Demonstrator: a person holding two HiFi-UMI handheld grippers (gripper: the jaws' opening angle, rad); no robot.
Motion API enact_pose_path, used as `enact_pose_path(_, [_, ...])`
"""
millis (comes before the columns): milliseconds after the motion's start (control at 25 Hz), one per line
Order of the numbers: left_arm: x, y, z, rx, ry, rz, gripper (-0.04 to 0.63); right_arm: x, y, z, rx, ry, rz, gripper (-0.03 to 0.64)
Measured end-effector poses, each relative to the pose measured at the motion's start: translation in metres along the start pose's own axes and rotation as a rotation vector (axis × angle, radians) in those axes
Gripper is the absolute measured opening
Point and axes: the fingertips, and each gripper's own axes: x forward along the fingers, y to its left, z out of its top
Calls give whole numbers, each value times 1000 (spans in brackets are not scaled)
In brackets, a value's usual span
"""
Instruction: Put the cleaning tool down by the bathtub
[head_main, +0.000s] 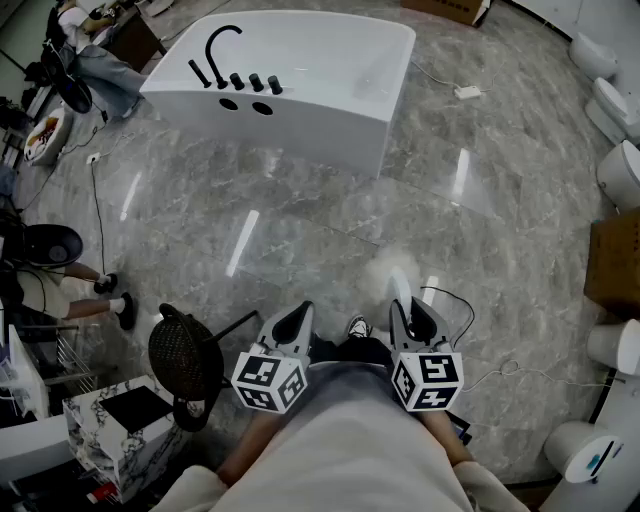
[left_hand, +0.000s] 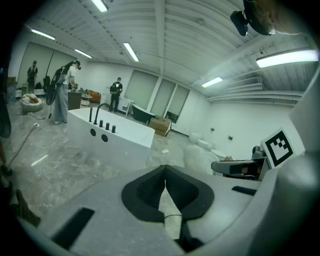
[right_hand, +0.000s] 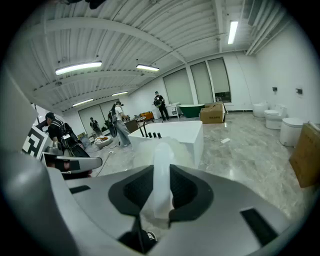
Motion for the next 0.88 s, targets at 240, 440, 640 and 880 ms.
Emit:
enact_pose_path(240, [-1, -21, 7, 92, -26, -33, 8, -3, -5, 4, -27, -12, 12, 85])
enact_pose_path(440, [-3, -33, 9, 125, -30, -33, 8, -9, -10, 9, 12, -54, 30, 86])
enact_pose_path(640, [-8, -36, 10, 120, -30, -30, 7, -12, -7, 13, 60, -87, 65, 86])
enact_pose_path(880, [-3, -23, 7, 70, -27, -28, 8, -1, 0, 8, 40, -48, 76, 86])
